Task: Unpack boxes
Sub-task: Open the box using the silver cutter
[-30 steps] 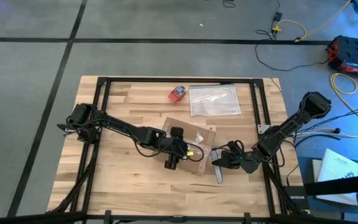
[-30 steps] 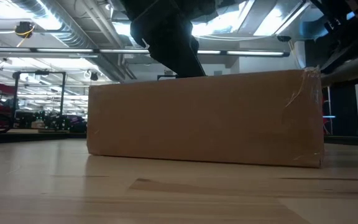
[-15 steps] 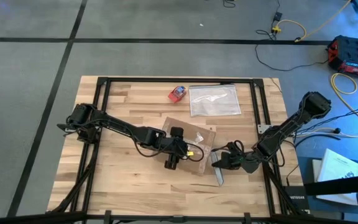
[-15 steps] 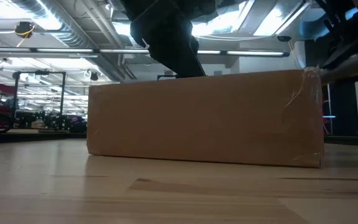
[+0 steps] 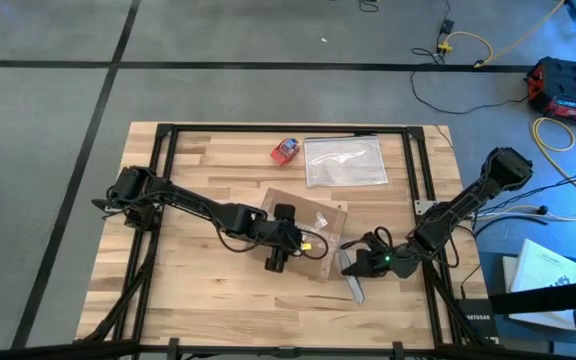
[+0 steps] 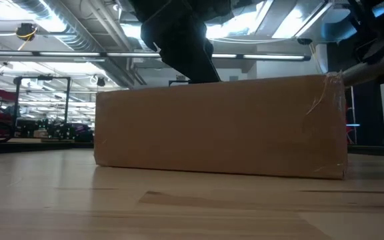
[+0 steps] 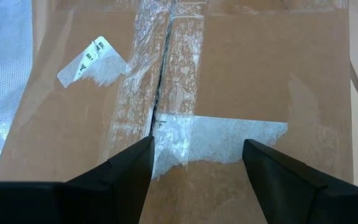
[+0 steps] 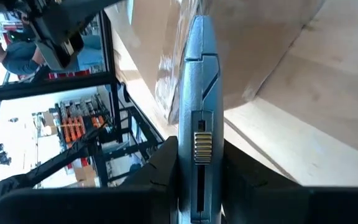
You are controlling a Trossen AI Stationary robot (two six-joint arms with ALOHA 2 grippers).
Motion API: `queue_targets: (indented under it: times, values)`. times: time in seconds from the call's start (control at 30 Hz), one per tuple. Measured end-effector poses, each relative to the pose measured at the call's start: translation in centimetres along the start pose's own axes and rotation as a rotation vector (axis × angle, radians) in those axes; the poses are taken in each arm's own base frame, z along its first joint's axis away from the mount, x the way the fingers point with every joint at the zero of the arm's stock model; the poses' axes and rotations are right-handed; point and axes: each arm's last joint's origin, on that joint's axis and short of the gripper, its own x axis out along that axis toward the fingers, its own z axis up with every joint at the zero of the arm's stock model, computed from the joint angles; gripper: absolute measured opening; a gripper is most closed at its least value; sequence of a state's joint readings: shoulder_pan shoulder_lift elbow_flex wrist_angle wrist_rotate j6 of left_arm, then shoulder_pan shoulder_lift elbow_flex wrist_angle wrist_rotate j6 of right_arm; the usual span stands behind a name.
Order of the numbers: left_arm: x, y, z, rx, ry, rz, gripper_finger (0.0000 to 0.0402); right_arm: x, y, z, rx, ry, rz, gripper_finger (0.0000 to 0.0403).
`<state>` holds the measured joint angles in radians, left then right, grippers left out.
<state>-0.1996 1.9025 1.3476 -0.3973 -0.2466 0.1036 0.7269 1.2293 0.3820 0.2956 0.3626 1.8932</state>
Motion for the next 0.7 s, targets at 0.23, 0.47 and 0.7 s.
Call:
queue_targets:
  times: [0.23,0.47,0.7]
  values:
    - [0.0,0.0,0.0,0.000,-0.001,0.001,0.0235,0.0,1.0,-0.6,-0.068,0.116,0.053,0.0061]
    - [0.0,0.0,0.0,-0.001,-0.001,0.001,0.0235,-0.1,4.7,-1.5,-0.315,0.102,0.022,0.0061]
    - [0.0,0.0,0.0,0.000,-0.001,0.000,0.0235,-2.2,9.1,0.6,-0.596,0.028,-0.403,0.0061]
